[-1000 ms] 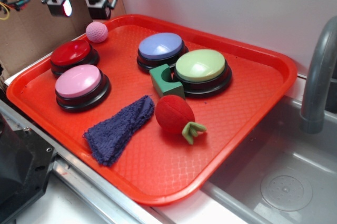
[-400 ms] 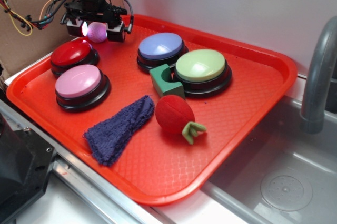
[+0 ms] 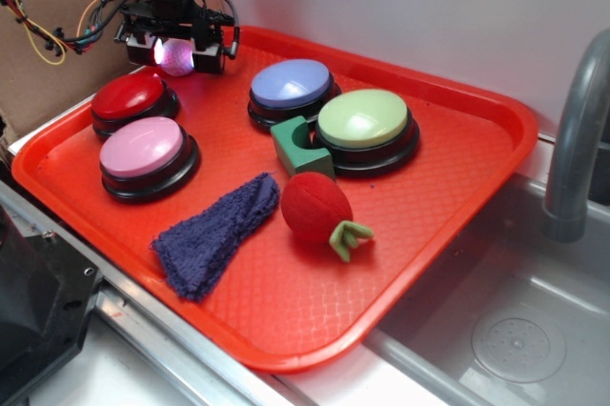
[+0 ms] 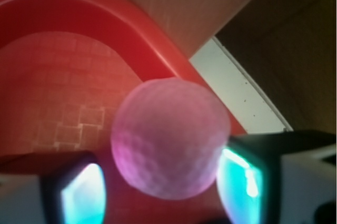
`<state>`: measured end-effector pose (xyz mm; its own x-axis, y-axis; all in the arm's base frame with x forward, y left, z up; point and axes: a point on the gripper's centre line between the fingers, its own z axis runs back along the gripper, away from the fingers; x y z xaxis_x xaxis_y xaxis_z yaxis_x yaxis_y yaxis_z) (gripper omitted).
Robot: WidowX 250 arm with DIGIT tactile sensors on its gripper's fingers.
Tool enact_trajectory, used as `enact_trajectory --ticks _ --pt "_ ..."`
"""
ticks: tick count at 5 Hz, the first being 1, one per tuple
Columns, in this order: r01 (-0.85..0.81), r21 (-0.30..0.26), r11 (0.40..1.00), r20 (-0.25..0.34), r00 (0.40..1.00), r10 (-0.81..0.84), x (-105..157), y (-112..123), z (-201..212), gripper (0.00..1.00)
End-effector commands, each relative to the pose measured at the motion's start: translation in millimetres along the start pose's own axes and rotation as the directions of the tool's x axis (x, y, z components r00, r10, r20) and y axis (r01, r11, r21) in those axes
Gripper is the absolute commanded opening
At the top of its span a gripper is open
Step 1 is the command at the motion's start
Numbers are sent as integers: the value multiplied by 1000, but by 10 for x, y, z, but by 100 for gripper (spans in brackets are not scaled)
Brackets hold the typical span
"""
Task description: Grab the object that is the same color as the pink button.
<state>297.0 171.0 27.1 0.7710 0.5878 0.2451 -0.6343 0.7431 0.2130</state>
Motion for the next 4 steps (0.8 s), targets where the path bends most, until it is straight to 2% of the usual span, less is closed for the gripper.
enact_trajectory --ticks 1,2,3,4 --pt "-31 -14 999 61 998 32 160 145 149 0" --pt "3 -63 998 32 999 -1 202 170 243 0" --pt "86 -122 989 35 996 -82 248 121 480 0" --pt "176 -170 969 63 984 -168 227 -23 825 0"
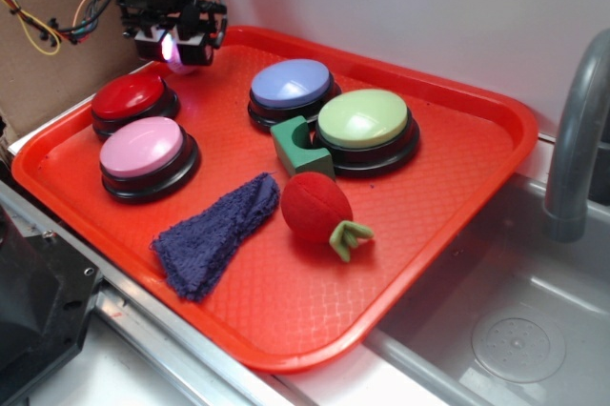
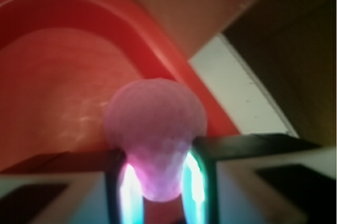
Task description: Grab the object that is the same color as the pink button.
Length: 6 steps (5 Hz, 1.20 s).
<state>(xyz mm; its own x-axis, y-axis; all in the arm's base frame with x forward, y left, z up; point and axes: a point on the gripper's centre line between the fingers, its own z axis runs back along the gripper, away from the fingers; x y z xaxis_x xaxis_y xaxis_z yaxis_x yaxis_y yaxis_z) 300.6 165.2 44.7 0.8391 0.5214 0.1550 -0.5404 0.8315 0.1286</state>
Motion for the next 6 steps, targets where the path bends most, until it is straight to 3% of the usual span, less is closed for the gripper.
enact_trajectory --ticks 1,2,3,5,6 --pt "227 -80 971 136 967 -215 3 -274 1019 0" --pt "393 -181 902 110 919 -379 -328 -445 1366 0" --pt "459 -223 860 96 888 -449 -642 -479 1536 0" --pt "487 -287 825 61 869 -491 -1403 -490 1623 0" --pt "491 -255 833 36 866 -499 -1604 -502 1588 0"
